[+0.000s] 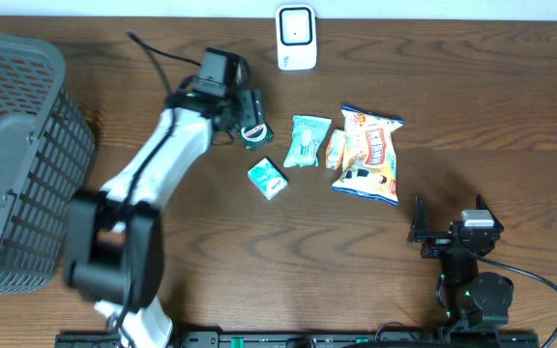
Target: Scan the item barcode
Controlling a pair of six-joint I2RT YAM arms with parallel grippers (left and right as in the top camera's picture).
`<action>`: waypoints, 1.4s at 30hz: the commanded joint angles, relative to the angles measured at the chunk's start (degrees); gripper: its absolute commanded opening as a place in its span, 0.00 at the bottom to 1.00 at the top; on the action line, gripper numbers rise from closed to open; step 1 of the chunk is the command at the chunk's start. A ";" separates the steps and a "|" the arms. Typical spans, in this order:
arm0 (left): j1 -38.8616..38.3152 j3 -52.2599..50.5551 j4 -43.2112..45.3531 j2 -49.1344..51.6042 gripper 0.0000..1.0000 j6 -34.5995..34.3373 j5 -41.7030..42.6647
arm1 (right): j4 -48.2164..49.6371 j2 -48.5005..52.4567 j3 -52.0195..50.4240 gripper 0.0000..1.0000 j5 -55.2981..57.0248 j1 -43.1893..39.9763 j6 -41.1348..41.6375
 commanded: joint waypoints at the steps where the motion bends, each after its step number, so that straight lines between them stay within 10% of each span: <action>1: 3.80 0.52 -1.03 -12.72 0.83 0.52 -5.64 | -0.24 -0.13 -0.07 0.99 0.20 0.63 -0.50; 5: 9.16 0.52 -6.91 -22.03 0.98 0.50 -8.85 | -0.24 -0.13 -0.07 0.99 0.17 0.63 -0.50; 17: 16.04 0.50 -29.44 -30.32 0.98 0.48 -8.85 | 3.69 -0.13 -0.07 0.99 -6.54 0.63 1.33; 25: 16.04 0.50 -30.03 -30.23 0.98 0.50 -8.85 | 21.07 -0.13 -0.07 0.99 -20.94 0.63 7.39; 33: 16.04 0.50 -30.03 -30.23 0.98 0.48 -8.85 | 52.13 0.52 3.13 0.99 -12.66 0.63 11.67; 42: 16.04 0.50 -30.03 -30.23 0.98 0.50 -8.85 | 19.71 18.36 34.42 0.99 -12.13 0.63 -11.28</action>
